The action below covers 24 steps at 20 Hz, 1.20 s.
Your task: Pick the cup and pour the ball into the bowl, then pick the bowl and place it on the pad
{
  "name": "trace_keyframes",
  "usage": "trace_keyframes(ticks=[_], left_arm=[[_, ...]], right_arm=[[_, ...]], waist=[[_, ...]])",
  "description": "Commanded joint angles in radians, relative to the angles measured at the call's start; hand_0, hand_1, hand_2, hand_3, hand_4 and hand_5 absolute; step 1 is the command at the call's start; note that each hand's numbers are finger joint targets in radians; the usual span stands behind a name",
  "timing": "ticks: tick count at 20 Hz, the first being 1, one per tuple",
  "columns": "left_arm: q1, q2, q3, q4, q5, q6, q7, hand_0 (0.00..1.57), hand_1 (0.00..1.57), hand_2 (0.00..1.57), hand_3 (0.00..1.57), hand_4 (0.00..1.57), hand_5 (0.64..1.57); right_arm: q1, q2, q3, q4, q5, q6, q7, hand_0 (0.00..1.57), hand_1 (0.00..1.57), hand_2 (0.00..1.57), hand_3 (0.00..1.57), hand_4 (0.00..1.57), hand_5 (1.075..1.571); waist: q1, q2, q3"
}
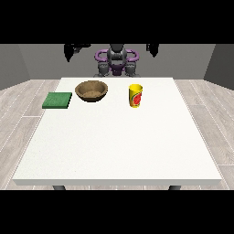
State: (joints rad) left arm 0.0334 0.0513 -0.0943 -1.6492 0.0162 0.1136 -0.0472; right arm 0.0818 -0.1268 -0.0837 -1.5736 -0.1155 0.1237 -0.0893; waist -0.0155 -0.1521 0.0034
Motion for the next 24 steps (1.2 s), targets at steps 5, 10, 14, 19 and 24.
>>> trace_keyframes(ticks=[5,10,14,19,24], left_arm=[[-0.022,-0.050,-0.110,0.107,0.008,0.163,-0.271,0.00,0.00,0.00,0.00,0.00,1.472],[-0.169,-0.050,-0.001,0.233,-0.004,0.138,-0.297,0.00,0.00,0.00,0.00,0.00,1.459],[-0.321,-0.051,0.010,0.259,-0.030,0.172,-0.299,0.00,0.00,0.00,0.00,0.00,1.444],[-0.412,0.034,0.160,0.421,0.063,0.089,-0.408,0.00,0.00,0.00,0.00,0.00,1.460],[-0.455,0.029,0.166,0.523,0.039,0.096,-0.462,0.00,0.00,0.00,0.00,0.00,1.428]], right_arm=[[-0.014,-0.010,-0.075,0.184,-0.044,0.116,-0.306,0.00,0.00,0.00,0.00,0.08,1.562],[-0.083,-0.005,-0.063,0.212,-0.032,0.122,-0.325,0.00,0.00,0.00,0.00,0.00,1.560],[-0.264,-0.067,-0.159,0.353,-0.069,0.121,-0.387,0.00,0.00,0.00,0.00,0.00,1.557],[-0.286,-0.053,-0.142,0.393,-0.060,0.142,-0.453,0.00,0.00,0.00,0.00,0.00,1.549],[-0.343,-0.114,-0.183,0.575,-0.047,0.195,-0.580,0.00,0.00,0.00,0.00,0.00,1.547]], waist=[[-0.012,0.172,-0.0033],[-0.045,0.222,-0.0034],[-0.012,0.355,-0.0026],[-0.041,0.410,-0.0035],[-0.031,0.434,-0.0031]])
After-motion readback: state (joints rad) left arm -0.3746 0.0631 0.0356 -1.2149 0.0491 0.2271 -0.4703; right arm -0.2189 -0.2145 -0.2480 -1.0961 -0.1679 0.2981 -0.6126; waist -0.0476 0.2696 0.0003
